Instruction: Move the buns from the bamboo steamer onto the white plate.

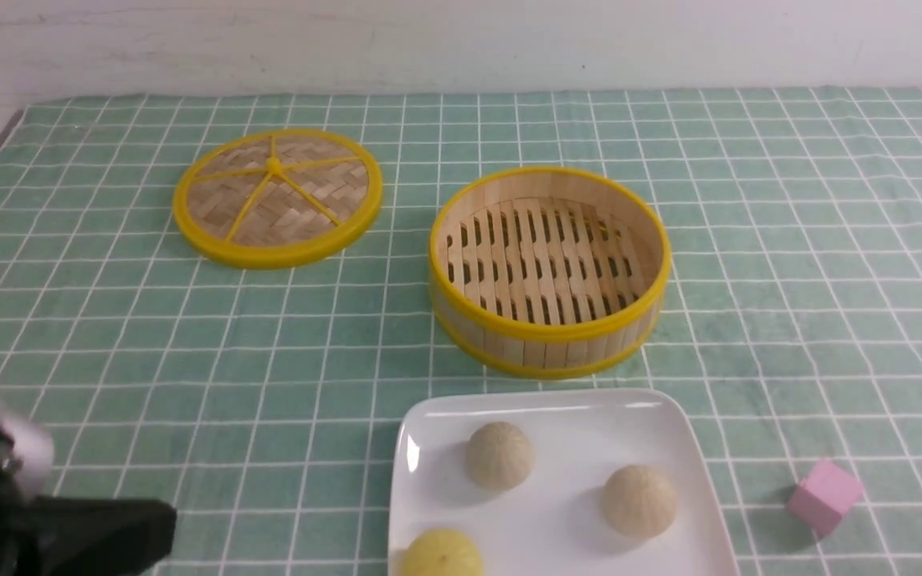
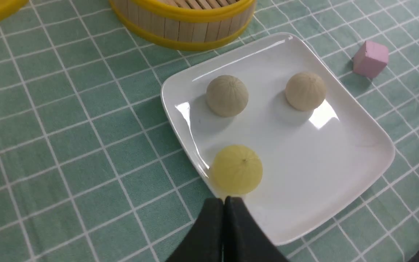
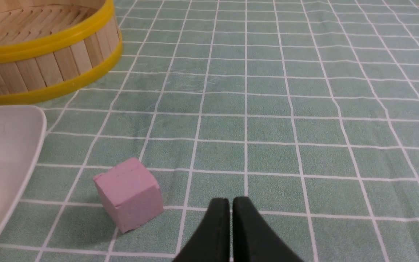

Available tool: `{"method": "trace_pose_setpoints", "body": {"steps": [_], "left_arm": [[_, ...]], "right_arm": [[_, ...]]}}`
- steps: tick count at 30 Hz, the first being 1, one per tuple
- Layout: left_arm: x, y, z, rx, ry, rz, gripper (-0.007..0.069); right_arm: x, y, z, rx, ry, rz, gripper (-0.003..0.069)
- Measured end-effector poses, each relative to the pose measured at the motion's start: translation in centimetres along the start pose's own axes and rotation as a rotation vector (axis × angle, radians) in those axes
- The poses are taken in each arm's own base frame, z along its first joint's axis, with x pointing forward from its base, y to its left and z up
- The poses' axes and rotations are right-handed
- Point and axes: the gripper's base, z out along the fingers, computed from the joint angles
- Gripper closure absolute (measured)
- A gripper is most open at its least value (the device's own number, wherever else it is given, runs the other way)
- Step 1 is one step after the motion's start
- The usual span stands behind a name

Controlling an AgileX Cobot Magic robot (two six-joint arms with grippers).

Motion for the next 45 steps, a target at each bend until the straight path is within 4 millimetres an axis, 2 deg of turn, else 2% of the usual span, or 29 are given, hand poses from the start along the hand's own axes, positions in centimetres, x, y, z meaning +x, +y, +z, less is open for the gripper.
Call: {"method": "trace_pose_setpoints", "body": {"steps": [2,6,8,12,22,25,31,38,44,45], "left_arm": [[1.8,0.4,0.6,0.008,-0.053,-0.051,0.0602],[3.0,1.0,1.6,0.028,-0.208,-0.163,0.0602],[3.0,1.2,1.9,0.042,-0.29,-0.222,0.0599],[2.9,1.4,2.0,0.049,-0.345,-0.251,0.0592],[2.8,1.4,2.0,0.051,-0.355,-0.256,0.0582],[2.9,1.4,2.1,0.032,-0.346,-0.204,0.058],[3.5,1.8,2.3,-0.041,-0.295,-0.031,0.0579],[3.9,2.6,2.1,-0.127,-0.312,0.035,0.0571],[6.7,5.0,2.4,-0.354,-0.328,-0.049,0.057],[7.8,5.6,2.5,-0.422,-0.33,-0.08,0.057]], "right_arm": [[0.0,0.0,0.0,0.0,0.0,0.0,0.0622],[0.0,0.0,0.0,0.0,0.0,0.0,0.0622],[0.0,0.0,0.0,0.0,0.0,0.0,0.0622],[0.0,0.0,0.0,0.0,0.0,0.0,0.0622],[0.0,0.0,0.0,0.0,0.001,0.0,0.0622],[0.0,0.0,0.0,0.0,0.001,0.0,0.0622],[0.0,0.0,0.0,0.0,0.001,0.0,0.0622],[0.0,0.0,0.0,0.0,0.001,0.0,0.0622],[0.0,0.0,0.0,0.0,0.001,0.0,0.0622],[0.0,0.0,0.0,0.0,0.001,0.0,0.0622]]}}
